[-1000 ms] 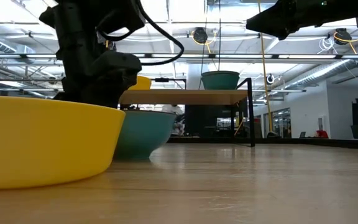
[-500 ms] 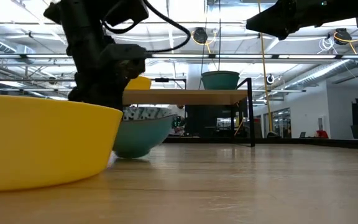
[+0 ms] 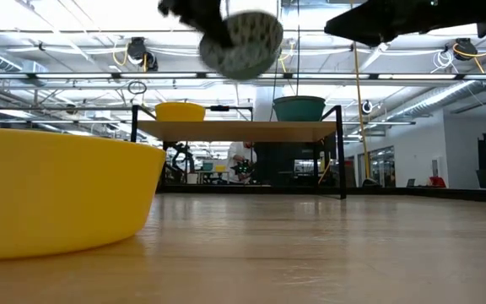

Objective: Pick & Place Mini bowls
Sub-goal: Stack the blue bowl on top of the stacked blue bowls on the shelf

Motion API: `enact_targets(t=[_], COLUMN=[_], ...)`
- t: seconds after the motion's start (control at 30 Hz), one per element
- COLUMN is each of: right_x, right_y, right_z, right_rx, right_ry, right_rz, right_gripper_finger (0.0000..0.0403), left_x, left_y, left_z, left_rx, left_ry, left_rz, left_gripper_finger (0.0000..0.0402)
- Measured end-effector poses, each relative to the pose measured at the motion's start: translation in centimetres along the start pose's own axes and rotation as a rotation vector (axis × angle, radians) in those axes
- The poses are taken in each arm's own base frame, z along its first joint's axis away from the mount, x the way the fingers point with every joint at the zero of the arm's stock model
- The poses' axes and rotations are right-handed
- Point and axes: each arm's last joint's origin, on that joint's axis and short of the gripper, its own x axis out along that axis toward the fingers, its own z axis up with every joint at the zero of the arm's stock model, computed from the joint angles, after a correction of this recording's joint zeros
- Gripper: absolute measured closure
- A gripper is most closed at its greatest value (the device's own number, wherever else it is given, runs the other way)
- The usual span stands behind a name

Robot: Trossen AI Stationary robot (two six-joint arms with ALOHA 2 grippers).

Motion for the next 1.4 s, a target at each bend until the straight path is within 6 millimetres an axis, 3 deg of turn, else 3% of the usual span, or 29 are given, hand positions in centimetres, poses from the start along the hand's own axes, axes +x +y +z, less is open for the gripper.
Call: enact_targets(t=[0.17, 0.33, 0.5, 0.73, 0.93, 1.13, 1.27, 1.4], right_x=[1.2, 2.9, 5.0, 7.1, 7.6, 7.8, 7.8, 7.8], right_y=[1.7, 3.0, 4.1, 5.0, 4.9, 4.3, 4.2, 4.0], right_z=[-0.2, 0.3, 0.8, 0.7, 1.2, 0.8, 0.7, 0.8], right_rx=[-0.07, -0.074, -0.027, 0.003, 0.002, -0.054, -0.053, -0.063], right_ry=[-0.014, -0.021, -0.004, -0.049, -0.125, -0.064, -0.052, -0.041], right_rz=[-0.079, -0.147, -0.13, -0.149, -0.251, -0.318, -0.331, -0.377], right_gripper_finger=[0.0228, 0.0172, 0.014, 0.0136, 0.015, 0.0183, 0.0252, 0.035], left_x=[-0.9, -1.4, -1.5, -1.4, -1.3, -1.1, -1.1, -1.1], left_y=[1.1, 1.5, 1.6, 1.4, 1.3, 1.3, 1.2, 1.2], left_z=[3.2, 5.1, 5.5, 5.5, 5.3, 5.3, 5.2, 5.1], left_rx=[0.072, 0.134, 0.129, 0.137, 0.135, 0.122, 0.1, 0.04], left_ry=[-0.137, -0.208, -0.228, -0.228, -0.221, -0.241, -0.242, -0.244], left_rz=[0.269, 0.337, 0.345, 0.34, 0.335, 0.276, 0.262, 0.268], left_gripper_finger=[0.0389, 0.0389, 0.0389, 0.0389, 0.0389, 0.0389, 0.0388, 0.0364])
